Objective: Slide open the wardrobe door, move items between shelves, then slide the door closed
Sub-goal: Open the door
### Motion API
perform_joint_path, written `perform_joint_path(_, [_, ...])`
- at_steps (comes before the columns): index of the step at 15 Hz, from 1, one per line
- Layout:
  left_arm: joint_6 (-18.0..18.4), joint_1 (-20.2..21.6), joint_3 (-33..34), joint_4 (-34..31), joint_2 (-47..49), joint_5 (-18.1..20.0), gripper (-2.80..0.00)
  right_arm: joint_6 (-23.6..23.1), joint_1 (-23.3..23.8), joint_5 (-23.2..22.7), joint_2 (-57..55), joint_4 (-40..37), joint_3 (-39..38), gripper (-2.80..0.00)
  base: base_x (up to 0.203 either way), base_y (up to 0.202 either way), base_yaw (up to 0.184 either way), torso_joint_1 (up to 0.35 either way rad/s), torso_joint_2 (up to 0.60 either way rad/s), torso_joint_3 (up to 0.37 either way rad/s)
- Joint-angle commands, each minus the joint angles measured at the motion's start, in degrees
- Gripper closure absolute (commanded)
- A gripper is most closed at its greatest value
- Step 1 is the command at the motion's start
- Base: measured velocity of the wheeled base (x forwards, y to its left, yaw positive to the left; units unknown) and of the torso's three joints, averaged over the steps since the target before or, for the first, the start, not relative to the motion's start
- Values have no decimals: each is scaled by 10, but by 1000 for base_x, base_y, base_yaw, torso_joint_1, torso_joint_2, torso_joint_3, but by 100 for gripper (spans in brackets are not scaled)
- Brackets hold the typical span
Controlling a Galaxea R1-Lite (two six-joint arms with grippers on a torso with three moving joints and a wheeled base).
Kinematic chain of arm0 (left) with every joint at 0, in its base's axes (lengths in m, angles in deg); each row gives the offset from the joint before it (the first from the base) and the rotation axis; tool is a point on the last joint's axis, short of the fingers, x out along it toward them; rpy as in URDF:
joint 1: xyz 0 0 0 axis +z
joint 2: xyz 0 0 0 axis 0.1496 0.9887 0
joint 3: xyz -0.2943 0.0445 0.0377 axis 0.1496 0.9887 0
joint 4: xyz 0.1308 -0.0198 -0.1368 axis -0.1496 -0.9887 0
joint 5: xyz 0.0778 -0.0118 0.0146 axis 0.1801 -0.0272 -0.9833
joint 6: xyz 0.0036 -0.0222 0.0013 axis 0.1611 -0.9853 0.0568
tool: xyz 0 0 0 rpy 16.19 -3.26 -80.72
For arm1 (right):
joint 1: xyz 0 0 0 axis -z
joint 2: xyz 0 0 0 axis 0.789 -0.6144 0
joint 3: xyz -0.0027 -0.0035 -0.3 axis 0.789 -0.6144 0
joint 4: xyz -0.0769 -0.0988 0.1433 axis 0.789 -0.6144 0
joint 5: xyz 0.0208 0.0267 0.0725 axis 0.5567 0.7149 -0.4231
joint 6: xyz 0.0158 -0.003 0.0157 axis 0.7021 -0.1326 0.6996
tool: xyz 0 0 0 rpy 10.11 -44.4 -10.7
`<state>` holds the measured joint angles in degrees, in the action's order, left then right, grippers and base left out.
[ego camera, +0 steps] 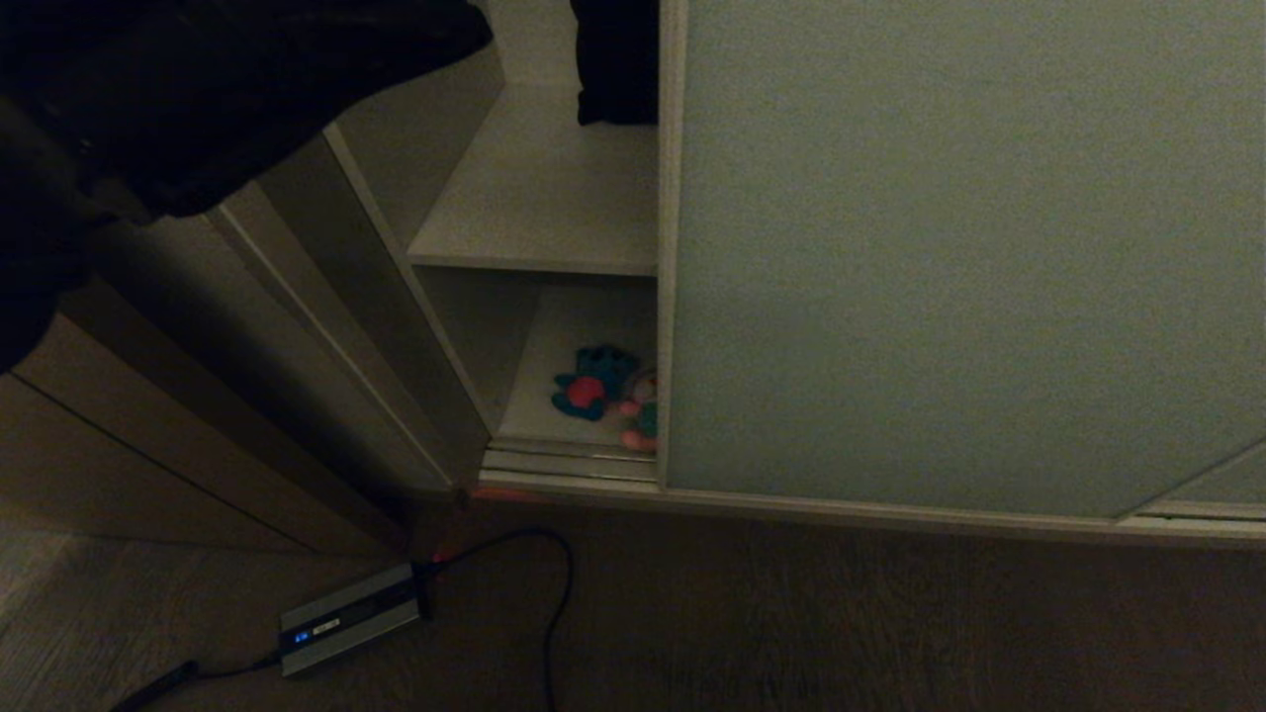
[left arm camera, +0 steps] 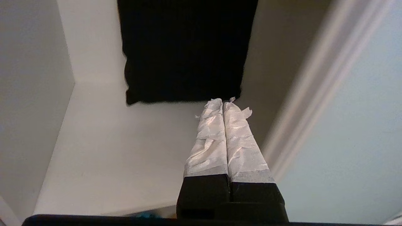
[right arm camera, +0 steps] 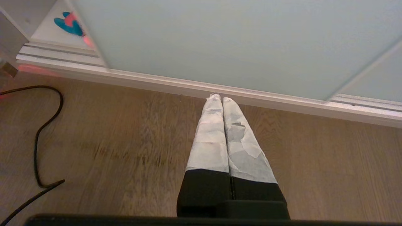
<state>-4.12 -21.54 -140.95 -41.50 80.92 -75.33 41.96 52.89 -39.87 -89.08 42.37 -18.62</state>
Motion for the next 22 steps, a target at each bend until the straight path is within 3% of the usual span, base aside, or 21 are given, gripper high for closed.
perform_joint_path(1, [-5, 1, 1, -24, -56, -1, 0, 0, 0, 0, -1, 0, -2, 0, 0, 0, 0, 0, 0, 0])
perform_joint_path(4, [-18, 55, 15, -119, -131, -23, 0, 0, 0, 0, -1, 0, -2, 0, 0, 0, 0, 0, 0, 0])
perform_joint_path(6, [-33, 136, 48, -262, -184, -25, 0, 0, 0, 0, -1, 0, -2, 0, 0, 0, 0, 0, 0, 0])
perform_joint_path(7, [-38, 167, 88, -327, -218, -20, 0, 0, 0, 0, -1, 0, -2, 0, 0, 0, 0, 0, 0, 0])
perform_joint_path(9, [-43, 195, 215, -392, -293, -10, 0, 0, 0, 0, -1, 0, -2, 0, 0, 0, 0, 0, 0, 0])
perform_joint_path(12, [-45, 215, 404, -424, -468, 8, 0, 0, 0, 0, -1, 0, -2, 0, 0, 0, 0, 0, 0, 0])
perform_joint_path(15, [-43, 277, 570, -435, -643, 75, 0, 0, 0, 0, -1, 0, -2, 0, 0, 0, 0, 0, 0, 0])
perform_joint_path(18, [-40, 303, 718, -413, -756, 108, 0, 0, 0, 0, -1, 0, -2, 0, 0, 0, 0, 0, 0, 0])
perform_joint_path(22, [-42, 301, 772, -379, -883, 85, 0, 0, 0, 0, -1, 0, -2, 0, 0, 0, 0, 0, 0, 0])
